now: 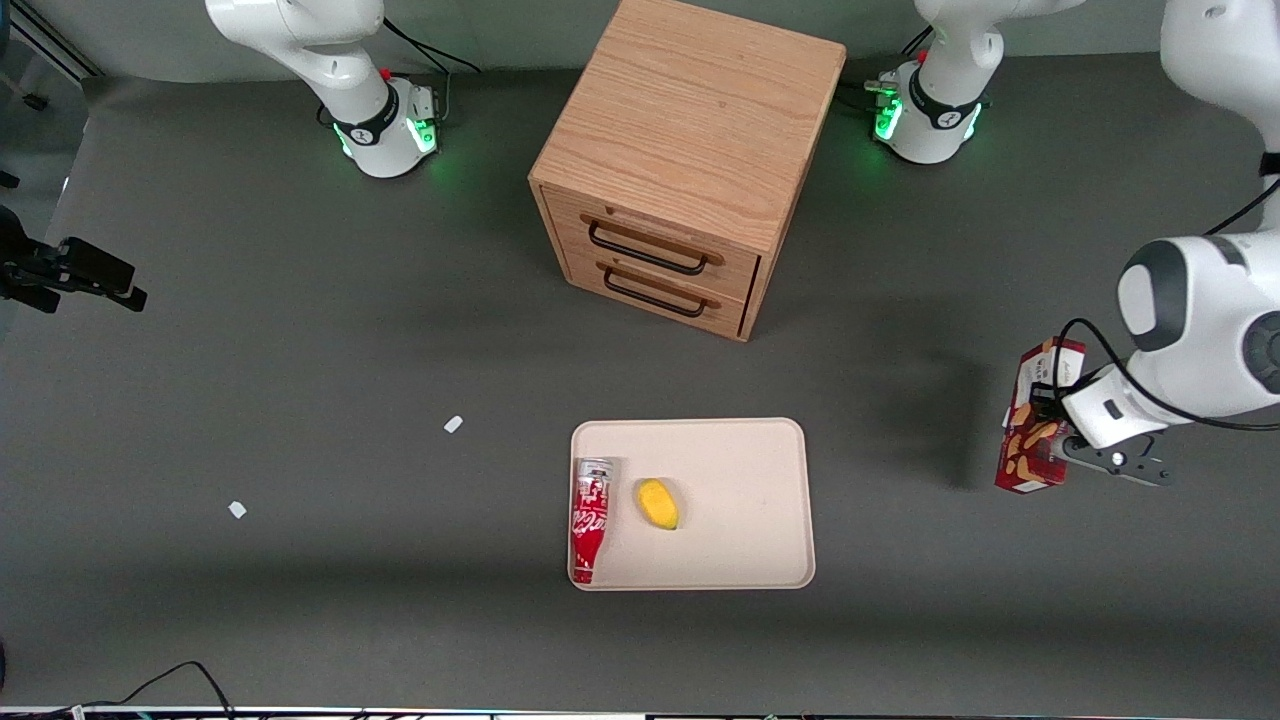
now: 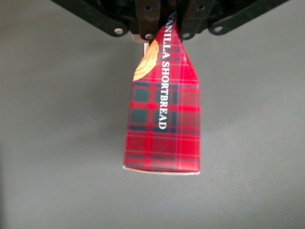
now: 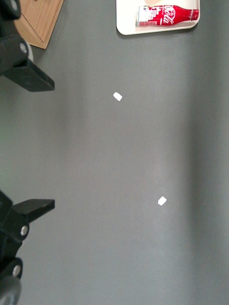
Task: Place red cookie box on tray
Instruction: 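Carry the upright cookie box with the left gripper over the tray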
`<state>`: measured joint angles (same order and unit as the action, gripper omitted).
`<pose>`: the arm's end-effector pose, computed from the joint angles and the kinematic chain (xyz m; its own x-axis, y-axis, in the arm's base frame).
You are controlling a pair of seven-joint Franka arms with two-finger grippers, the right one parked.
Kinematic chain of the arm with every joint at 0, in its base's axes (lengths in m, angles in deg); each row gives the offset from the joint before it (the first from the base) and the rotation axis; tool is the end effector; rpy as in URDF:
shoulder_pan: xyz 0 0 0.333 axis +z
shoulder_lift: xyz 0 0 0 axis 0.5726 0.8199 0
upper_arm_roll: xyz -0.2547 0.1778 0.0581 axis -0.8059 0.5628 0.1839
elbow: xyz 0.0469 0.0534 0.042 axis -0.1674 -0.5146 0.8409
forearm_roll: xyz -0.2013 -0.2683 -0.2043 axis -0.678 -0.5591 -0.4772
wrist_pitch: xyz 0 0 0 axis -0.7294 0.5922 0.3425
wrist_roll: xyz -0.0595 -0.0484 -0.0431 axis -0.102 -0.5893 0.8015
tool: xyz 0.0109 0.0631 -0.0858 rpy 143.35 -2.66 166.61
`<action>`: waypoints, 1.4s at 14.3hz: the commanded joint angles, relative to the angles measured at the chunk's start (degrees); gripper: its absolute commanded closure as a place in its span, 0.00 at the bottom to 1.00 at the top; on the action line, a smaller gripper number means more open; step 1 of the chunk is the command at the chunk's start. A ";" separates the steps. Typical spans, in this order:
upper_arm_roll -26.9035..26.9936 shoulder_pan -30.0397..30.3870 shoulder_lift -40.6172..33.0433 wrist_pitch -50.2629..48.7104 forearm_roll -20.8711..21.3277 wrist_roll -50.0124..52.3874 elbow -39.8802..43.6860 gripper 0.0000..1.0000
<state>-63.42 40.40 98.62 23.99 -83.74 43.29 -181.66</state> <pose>0.6334 0.0137 0.3740 0.9598 -0.2644 -0.0944 -0.2605 -0.9641 0.0516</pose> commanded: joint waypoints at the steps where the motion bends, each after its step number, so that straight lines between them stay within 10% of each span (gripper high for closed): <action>1: -3.99 -1.15 0.46 -12.48 -0.39 10.38 12.97 1.00; 10: -11.65 -10.99 13.37 -16.05 -0.83 39.84 30.93 1.00; 20: -11.13 -18.03 26.91 2.77 5.85 45.13 31.21 1.00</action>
<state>-75.33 24.44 123.24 25.46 -79.92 85.70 -153.16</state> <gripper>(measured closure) 0.890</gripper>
